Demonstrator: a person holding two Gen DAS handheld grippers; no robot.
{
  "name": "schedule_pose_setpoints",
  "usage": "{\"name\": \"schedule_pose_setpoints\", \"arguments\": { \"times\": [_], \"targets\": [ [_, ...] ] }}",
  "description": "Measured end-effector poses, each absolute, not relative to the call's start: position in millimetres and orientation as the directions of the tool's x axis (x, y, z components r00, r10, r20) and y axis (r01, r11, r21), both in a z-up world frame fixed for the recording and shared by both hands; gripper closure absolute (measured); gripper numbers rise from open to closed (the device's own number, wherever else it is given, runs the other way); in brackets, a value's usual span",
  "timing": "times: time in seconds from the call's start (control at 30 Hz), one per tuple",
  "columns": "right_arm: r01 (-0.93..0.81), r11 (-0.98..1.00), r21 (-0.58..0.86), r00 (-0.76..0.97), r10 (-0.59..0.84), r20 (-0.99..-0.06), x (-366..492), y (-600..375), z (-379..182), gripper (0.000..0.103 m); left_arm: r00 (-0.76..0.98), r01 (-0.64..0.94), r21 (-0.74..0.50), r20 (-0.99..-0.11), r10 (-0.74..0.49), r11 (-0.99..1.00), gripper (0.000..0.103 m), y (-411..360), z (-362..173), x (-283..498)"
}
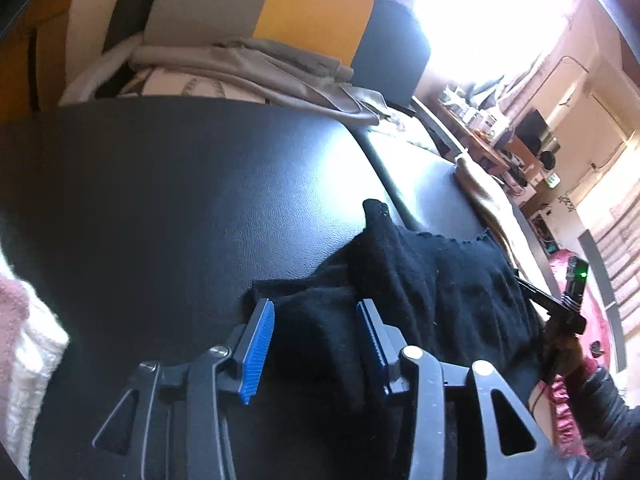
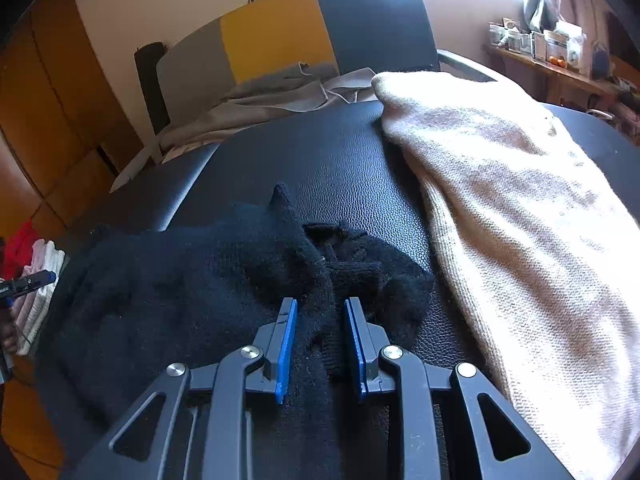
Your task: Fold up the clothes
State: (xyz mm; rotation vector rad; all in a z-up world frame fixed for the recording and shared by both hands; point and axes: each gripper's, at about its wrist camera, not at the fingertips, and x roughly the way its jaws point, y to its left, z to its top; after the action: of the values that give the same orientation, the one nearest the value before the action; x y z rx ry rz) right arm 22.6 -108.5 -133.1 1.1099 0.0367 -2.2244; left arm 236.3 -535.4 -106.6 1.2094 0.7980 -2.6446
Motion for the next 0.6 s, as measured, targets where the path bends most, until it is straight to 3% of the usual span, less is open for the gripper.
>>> {"name": "schedule_pose_setpoints", "arguments": {
  "times": [0.3,0.33,0.4,0.53,0.6],
  "targets": [
    [0.558,-0.791,0.252,-0.435,-0.537,-0.723,22,-108,-133,0.077,-0.612,0.22,-0.419,-0.762,0.21,-0.881,0.062,-503,-118,180],
    [0.557,-0.791,0.252,-0.435,-0.537,-0.723,22,-108,-133,0.077,-0.603,0.209,-0.417,-0.767,0.219,-0.885,0.065,-498,-119,173],
    [0.557,-0.795,0.24,-0.436,-0.526,-0.731,22,-110,-132,0.077,-0.585,0.189,-0.412,-0.776,0.234,-0.892,0.091,-488,-122,159],
    [0.563,-0.812,0.157,-0.447,-0.458,-0.768,25,-123,-123,0.078,-0.621,0.249,-0.404,-0.764,0.176,-0.88,0.097,-490,-121,174],
    [0.578,-0.808,0.116,-0.457,-0.438,-0.774,28,-129,-118,0.084,-0.637,0.278,-0.401,-0.757,0.145,-0.873,0.099,-491,-121,182]
  ]
}}
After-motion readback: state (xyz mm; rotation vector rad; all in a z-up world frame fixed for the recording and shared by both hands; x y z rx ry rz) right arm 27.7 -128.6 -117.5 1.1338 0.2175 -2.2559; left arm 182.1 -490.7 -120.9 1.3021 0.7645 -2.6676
